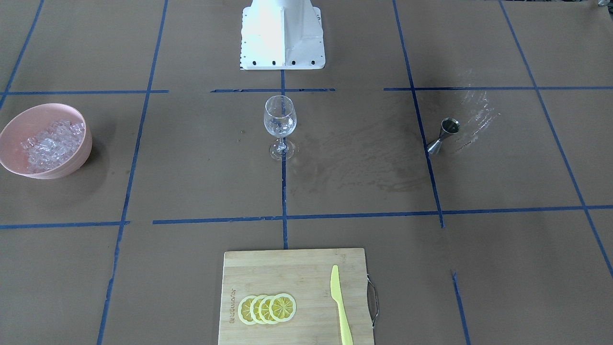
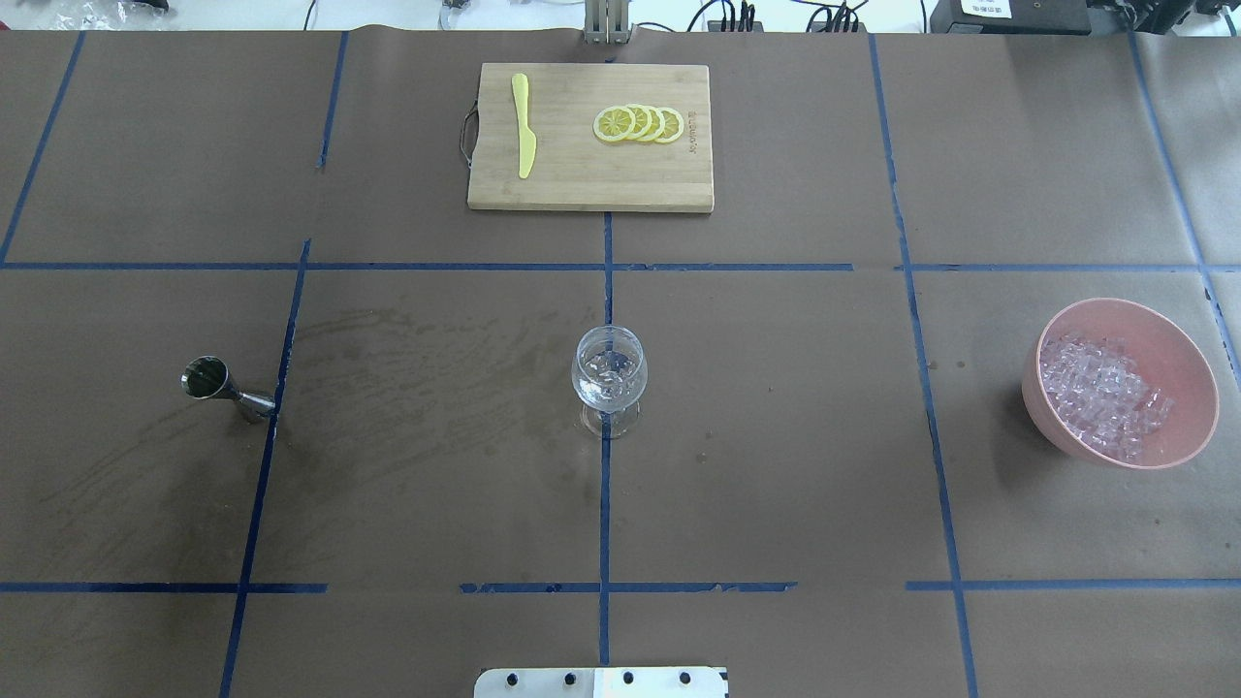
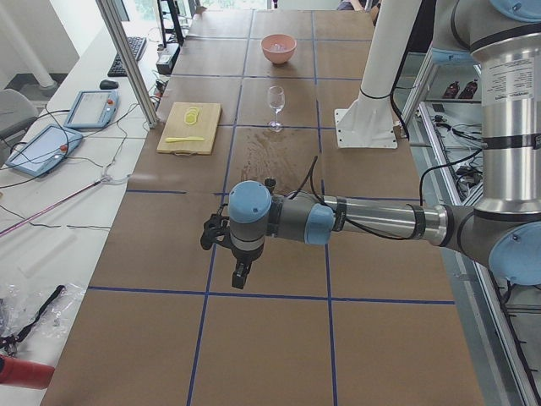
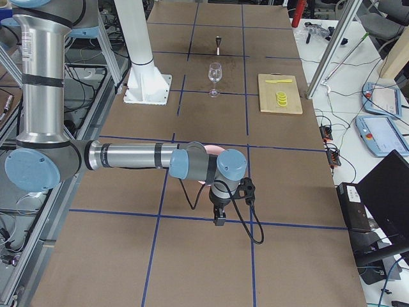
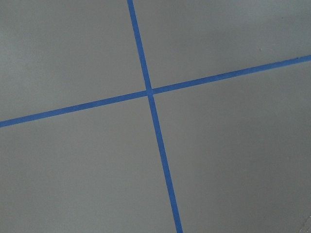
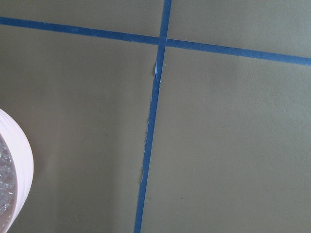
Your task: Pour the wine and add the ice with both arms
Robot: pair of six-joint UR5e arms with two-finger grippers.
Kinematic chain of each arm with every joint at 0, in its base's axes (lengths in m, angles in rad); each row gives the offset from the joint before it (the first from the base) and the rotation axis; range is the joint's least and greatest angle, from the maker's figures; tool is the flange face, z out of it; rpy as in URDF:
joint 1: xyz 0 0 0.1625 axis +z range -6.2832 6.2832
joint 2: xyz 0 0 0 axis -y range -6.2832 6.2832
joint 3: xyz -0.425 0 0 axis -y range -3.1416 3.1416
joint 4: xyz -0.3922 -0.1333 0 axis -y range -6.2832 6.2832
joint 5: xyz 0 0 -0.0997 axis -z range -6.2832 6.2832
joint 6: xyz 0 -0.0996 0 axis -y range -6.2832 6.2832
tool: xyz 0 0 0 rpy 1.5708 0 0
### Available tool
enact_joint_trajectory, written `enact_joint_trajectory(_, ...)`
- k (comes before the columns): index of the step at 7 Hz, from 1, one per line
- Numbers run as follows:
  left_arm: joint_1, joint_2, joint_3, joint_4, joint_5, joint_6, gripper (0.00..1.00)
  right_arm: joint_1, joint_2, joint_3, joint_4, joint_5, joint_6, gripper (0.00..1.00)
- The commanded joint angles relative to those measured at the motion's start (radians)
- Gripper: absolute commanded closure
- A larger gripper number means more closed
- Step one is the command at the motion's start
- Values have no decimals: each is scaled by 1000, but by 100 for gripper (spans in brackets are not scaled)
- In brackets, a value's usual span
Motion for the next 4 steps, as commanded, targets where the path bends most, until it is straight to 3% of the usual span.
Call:
enact_joint_trajectory(1,2,-1,-2,2,2,2,0,0,0,0,0,0,-1,0)
enact_joint_trajectory(4,2,-3,-6,-5,8,-1,0,0,0,32,2,0,-2,0)
